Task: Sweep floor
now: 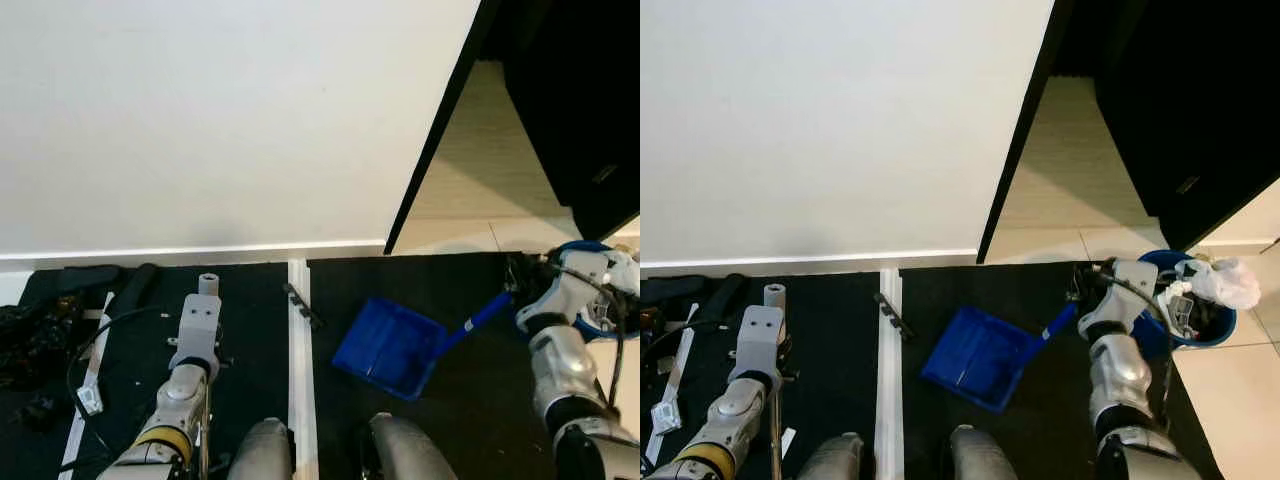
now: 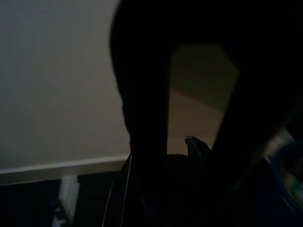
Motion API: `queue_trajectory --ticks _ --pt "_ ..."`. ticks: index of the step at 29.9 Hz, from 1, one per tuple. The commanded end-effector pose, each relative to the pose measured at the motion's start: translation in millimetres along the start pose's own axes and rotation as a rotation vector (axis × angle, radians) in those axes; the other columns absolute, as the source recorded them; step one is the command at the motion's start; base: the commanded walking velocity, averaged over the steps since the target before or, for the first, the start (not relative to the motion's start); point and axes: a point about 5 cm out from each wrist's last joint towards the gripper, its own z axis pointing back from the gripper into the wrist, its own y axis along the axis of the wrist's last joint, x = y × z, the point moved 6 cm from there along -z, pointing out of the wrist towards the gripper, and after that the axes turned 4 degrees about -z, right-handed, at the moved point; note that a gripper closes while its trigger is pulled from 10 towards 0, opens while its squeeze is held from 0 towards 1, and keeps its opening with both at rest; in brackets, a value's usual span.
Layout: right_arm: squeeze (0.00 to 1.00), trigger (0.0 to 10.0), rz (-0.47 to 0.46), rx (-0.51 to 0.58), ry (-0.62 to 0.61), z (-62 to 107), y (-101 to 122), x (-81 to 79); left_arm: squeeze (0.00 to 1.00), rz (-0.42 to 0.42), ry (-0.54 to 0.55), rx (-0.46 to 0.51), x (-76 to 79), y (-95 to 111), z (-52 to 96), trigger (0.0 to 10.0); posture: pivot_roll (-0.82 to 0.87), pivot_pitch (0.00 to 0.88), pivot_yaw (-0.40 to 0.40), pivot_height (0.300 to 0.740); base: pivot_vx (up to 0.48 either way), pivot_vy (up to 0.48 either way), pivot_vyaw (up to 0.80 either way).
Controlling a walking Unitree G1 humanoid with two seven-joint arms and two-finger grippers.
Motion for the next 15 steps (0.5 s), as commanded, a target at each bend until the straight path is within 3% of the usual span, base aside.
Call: queue_trajectory --ticks 1,7,10,14,15 --pt "0.00 0.0 0.000 -0.016 0.063 -4.1 2 -6.0 0.00 0.010 0.000 0.046 0.0 12 -2.4 10.0 0.09 0.064 -0.059 0.740 0.000 0.000 0.00" --pt "0.00 0.0 0.046 -0.046 0.254 -9.3 5 -30.7 0.00 0.014 0.004 0.100 -2.7 26 -4.4 10.0 0.09 0.071 -0.070 0.740 0.000 0.000 0.00" --pt "0.00 0.4 0.181 -0.072 0.375 -7.5 2 -46.0 0.00 0.020 -0.009 0.139 -2.7 37 -5.5 10.0 0.10 0.074 -0.074 0.740 0.000 0.000 0.00" --pt "0.00 0.6 0.181 -0.082 0.434 -6.0 2 -51.8 0.00 0.017 -0.017 0.167 -2.5 44 -5.9 10.0 0.10 0.075 -0.074 0.740 0.000 0.000 0.00" --pt "0.00 6.3 0.189 -0.107 0.509 -3.2 -2 -60.2 0.00 0.014 -0.025 0.189 -2.5 49 -5.9 10.0 0.11 0.078 -0.071 0.740 0.000 0.000 0.00"
